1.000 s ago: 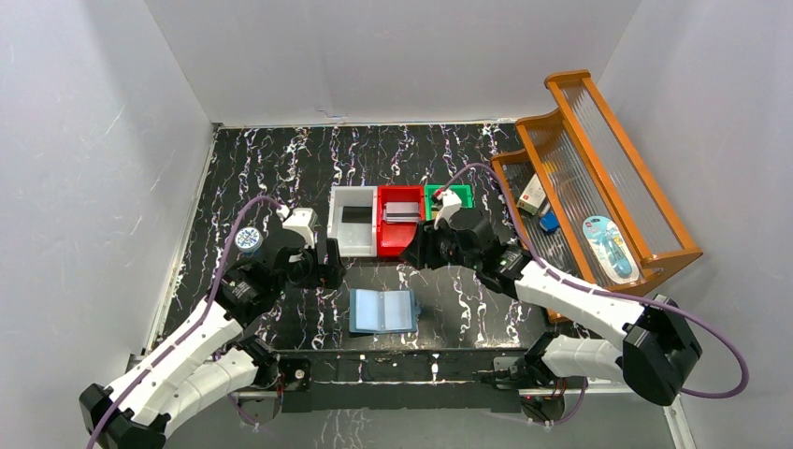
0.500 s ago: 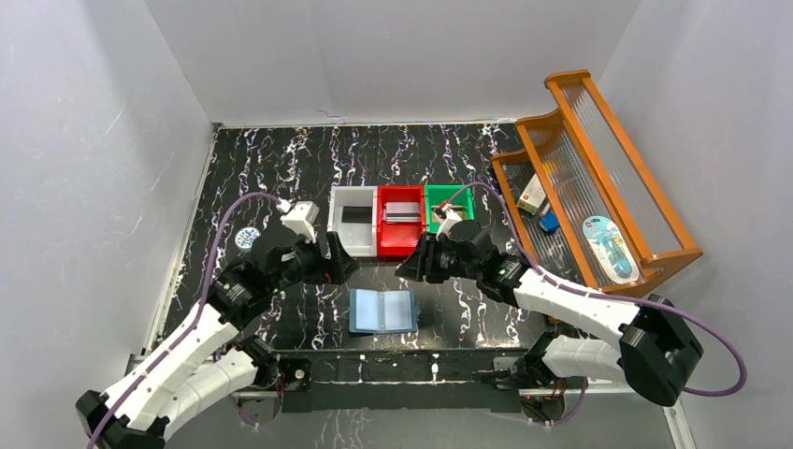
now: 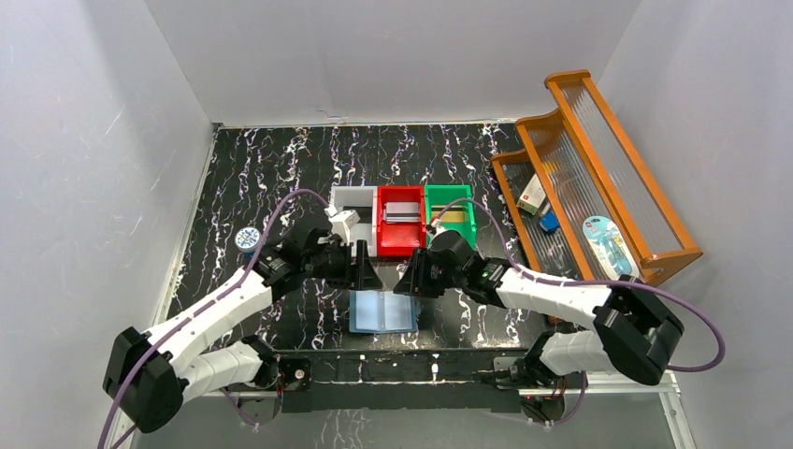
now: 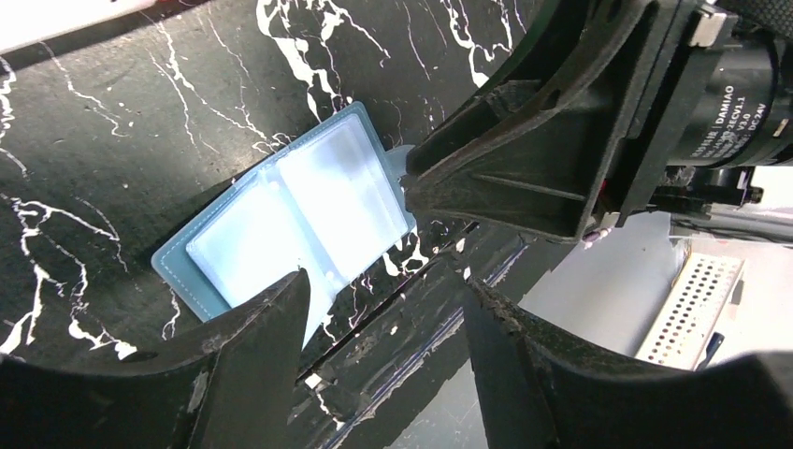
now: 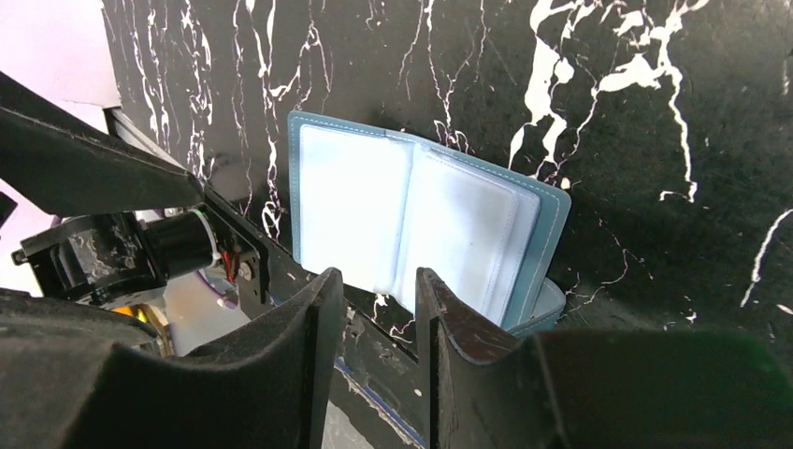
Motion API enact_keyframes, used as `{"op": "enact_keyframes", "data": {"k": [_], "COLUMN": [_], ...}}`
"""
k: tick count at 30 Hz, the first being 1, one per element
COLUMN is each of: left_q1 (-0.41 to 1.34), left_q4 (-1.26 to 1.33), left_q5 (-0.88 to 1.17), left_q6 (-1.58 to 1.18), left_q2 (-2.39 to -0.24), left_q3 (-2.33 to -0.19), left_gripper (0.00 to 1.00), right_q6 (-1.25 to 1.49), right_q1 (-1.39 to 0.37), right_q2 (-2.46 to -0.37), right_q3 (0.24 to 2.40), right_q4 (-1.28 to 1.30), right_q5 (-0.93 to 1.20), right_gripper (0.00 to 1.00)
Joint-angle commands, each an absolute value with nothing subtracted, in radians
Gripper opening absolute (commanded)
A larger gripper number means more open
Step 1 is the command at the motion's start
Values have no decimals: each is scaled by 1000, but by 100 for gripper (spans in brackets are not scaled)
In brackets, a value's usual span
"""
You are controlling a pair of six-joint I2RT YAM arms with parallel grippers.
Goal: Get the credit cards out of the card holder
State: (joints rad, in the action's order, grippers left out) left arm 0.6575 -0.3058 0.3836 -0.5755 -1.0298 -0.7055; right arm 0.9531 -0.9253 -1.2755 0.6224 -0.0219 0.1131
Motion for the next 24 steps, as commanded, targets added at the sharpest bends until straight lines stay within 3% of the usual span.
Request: {"op": "enact_keyframes", "data": {"k": [1,3,5,11,17,24], "left_q1": [660,660,659,660,660,662], "left_q4": [-295,-295,-309,-373,-330,-258], "left_q5": [451,455,456,409,398,418], "left_q6": [-579,-589,-579,-574,-596,-620], "left_q2": [-1074,-1086,-1096,-1130,-1144,-1192], "left_q3": [-691,-676,-666,-653,-596,-539], "left_gripper": [58,60,68,67,56,34], "right_q6": [1029,1045,1042,1010,1023,1035], "right_q1": [-940,-950,-957,-970,-978,-979], "right_q2": [-1313,-1331,-1354,-1408,-1418,-1453], "right_q3": [587,575,579,618,604,597], "right_q4": [-80,-92,-88,-11,-2,-53], "right_q5": [136,136,132,99,67,100], "right_gripper": [43,43,43,43,44,43]}}
